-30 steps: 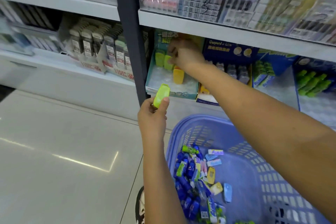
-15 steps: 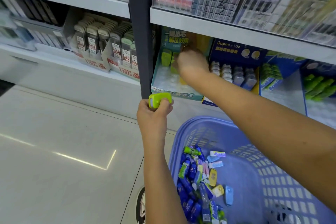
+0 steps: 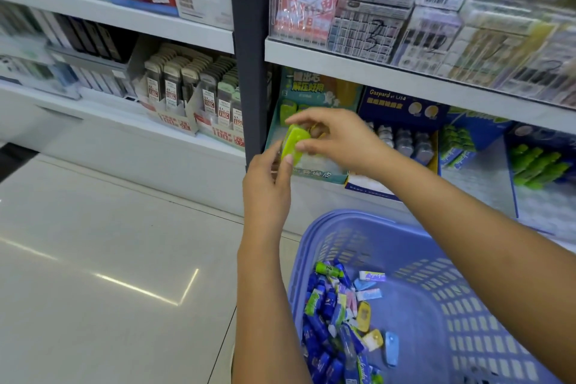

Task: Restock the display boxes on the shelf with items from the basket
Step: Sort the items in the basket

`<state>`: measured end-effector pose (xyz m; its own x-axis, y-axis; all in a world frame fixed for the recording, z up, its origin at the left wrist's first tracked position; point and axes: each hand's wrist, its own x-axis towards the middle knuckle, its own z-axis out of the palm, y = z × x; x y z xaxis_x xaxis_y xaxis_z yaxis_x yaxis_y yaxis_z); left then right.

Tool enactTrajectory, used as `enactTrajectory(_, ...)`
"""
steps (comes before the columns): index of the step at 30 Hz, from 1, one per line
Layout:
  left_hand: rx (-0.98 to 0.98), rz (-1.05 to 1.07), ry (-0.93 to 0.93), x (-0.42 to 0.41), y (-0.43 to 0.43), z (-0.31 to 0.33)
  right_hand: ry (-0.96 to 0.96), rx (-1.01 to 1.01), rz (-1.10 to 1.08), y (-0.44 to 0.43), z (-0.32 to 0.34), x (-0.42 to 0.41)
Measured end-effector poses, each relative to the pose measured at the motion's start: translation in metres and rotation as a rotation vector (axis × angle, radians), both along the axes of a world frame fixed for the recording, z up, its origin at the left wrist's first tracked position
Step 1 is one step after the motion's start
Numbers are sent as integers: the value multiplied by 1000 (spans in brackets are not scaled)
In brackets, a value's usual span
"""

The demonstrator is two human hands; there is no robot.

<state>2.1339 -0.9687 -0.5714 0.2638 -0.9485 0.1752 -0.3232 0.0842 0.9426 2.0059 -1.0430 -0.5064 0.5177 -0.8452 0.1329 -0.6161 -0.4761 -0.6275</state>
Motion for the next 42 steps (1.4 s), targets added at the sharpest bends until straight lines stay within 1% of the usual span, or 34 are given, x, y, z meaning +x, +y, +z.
enactTrajectory(1,-8,23,-15,-2,-3,0,-51,-18,-78,-6,0,0)
enactTrajectory(3,21,28,-145,-8,-8,-3,-72,-93,-224,-22,-2,4)
enactTrajectory(5,101,-23,-284,-18,-9,-10,-24,-136,-273,-38,-7,13)
enactTrajectory(7,170,-75,-338,-29,-9,-17,62,-152,-268,-52,-15,24)
enactTrajectory(9,182,-74,-363,-36,-8,-22,160,-148,-273,-62,-21,33)
enactTrajectory(13,171,-54,-368,-39,-11,-24,268,-116,-227,-70,-35,43)
enactTrajectory(15,175,-51,-373,-38,-11,-24,327,-163,-215,-71,-40,44)
enactTrajectory(18,171,-53,-375,-37,-10,-24,342,-206,-225,-73,-42,43)
enactTrajectory(21,154,-27,-356,-36,-8,-25,388,-296,-176,-70,-45,41)
enactTrajectory(25,151,114,-280,-31,-4,-26,338,-339,-172,-65,-49,35)
enactTrajectory(27,159,133,-271,-27,-3,-29,340,-376,-185,-66,-49,36)
enactTrajectory(29,158,131,-266,-26,-2,-31,383,-362,-225,-71,-48,38)
enactTrajectory(33,146,145,-251,-25,-2,-33,437,-272,-328,-81,-49,47)
enactTrajectory(35,145,147,-260,-23,-3,-34,355,-252,-342,-81,-51,49)
enactTrajectory(37,148,139,-275,-22,-3,-34,205,-239,-366,-78,-52,49)
enactTrajectory(38,148,130,-277,-21,-3,-34,209,-258,-348,-77,-52,49)
enactTrajectory(42,159,95,-278,-18,-2,-33,461,-371,-272,-76,-55,40)
